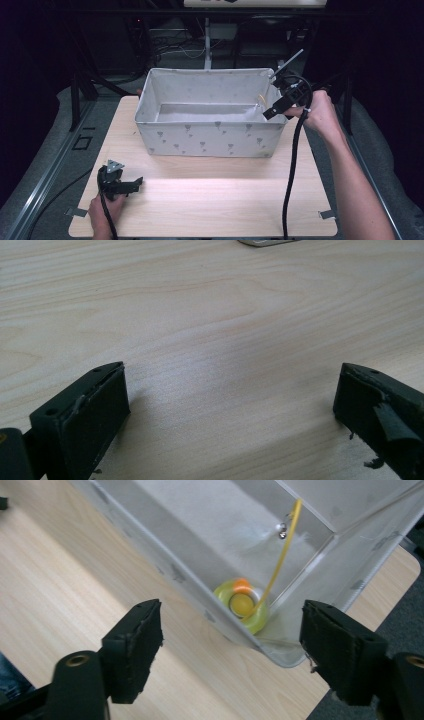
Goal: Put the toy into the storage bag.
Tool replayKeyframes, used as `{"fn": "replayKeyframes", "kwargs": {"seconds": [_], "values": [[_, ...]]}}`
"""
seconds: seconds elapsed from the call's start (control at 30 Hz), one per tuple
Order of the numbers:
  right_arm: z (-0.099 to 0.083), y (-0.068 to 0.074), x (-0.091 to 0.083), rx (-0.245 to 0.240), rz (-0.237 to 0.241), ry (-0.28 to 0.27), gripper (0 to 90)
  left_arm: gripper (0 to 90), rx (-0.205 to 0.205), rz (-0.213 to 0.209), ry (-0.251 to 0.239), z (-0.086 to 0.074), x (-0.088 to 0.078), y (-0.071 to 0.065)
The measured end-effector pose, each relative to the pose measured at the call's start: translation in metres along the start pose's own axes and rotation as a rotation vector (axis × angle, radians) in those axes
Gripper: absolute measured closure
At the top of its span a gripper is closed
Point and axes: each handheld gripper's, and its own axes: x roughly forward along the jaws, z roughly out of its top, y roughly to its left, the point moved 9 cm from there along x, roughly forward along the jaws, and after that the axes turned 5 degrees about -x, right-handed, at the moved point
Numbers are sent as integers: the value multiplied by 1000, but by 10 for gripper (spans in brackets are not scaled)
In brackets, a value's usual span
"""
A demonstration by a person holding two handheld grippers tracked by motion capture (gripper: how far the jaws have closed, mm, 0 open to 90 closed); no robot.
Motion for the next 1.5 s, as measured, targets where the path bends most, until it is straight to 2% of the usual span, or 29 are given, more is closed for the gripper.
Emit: {"fn": "replayKeyframes", "kwargs": {"seconds": [0.13, 0.17, 0.3, 0.43, 0.6, 0.9, 0.93, 1.23, 1.37, 1.4, 1.5], "values": [[-2, 9, -6, -20, 4, -22, 195, 13, 0, 1, 0, 0, 0, 0], [-4, 15, -9, -38, 4, -29, 156, 13, 1, 2, 0, 0, 0, 0], [-8, 26, -12, -66, 9, -47, 131, 13, 1, 2, 0, 0, 0, 0], [-14, 38, -10, -93, 16, -49, 80, 13, 1, 2, 0, 0, 0, 0], [-24, 50, -2, -105, 31, -55, 40, 13, 2, 2, 0, 0, 0, 0], [-44, 66, 19, -123, 58, -27, 28, 13, 2, 2, 0, 0, 0, 0], [-50, 70, 28, -124, 70, -21, 25, 13, 2, 2, 0, 0, 0, 0], [-70, 85, 67, -134, 115, 20, 14, 13, 1, 1, 0, 0, 0, 0], [-74, 91, 77, -143, 130, 24, 12, 13, 1, 2, 0, 0, 0, 0], [-77, 96, 85, -147, 139, 18, 7, 13, 1, 2, 0, 0, 0, 0], [-81, 100, 91, -158, 152, 18, 6, 13, 0, 2, 1, 0, 0, 0]]}}
